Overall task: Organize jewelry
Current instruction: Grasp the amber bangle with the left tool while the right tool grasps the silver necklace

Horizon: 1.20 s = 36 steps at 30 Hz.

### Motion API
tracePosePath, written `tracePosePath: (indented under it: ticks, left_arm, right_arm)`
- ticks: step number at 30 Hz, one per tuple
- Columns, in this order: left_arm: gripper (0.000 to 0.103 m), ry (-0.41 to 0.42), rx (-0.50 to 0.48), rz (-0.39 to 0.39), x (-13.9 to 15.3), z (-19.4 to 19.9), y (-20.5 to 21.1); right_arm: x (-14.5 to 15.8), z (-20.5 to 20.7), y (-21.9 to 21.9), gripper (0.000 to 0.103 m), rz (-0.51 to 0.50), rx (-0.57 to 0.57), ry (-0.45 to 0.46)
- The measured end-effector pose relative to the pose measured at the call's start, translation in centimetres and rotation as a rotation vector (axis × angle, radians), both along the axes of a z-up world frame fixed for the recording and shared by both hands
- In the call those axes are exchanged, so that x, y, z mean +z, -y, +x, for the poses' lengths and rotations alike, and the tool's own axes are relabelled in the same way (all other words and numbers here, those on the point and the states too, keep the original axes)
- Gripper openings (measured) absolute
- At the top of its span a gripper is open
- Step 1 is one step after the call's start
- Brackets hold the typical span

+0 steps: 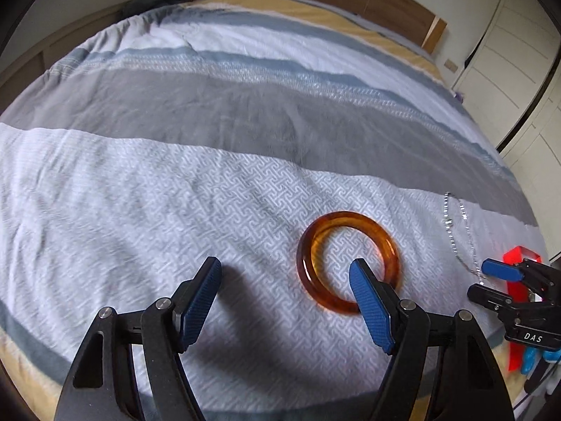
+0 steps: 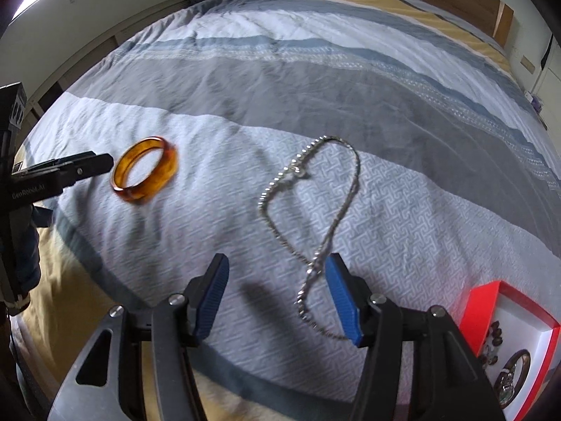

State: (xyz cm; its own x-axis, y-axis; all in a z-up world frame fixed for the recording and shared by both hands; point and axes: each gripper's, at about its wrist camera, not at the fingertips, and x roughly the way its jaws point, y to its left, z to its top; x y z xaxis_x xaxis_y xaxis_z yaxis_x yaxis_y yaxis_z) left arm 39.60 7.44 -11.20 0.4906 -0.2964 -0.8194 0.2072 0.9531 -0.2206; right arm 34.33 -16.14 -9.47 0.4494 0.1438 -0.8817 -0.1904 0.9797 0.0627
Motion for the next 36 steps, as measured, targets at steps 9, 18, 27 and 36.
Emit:
tracePosePath:
  ticks: [9, 18, 27, 36]
  left_arm:
    - [0.072, -0.003, -0.035, 0.115, -2.0, 1.4, 2.5]
    - [0.072, -0.004, -0.061, 0.102, -2.9, 2.1, 2.9]
    - [0.067, 0.015, -0.067, 0.108, -2.7, 1.7, 3.0]
    - [0.012, -0.016, -0.067, 0.034, -2.0, 0.9, 3.3]
  right_arm:
    - [-1.9, 1.5, 0.1, 0.056, -0.021, -0.011, -0.018]
    - [-2.8, 2.1, -0.6, 0.055, -0.075, -0.03, -0.019]
    - [-2.7, 1.9, -1.5, 0.035, -0.095, -0.025, -0.009]
    - [-2.2, 1.0, -1.7, 0.005, -0.018, -0.009, -0.032]
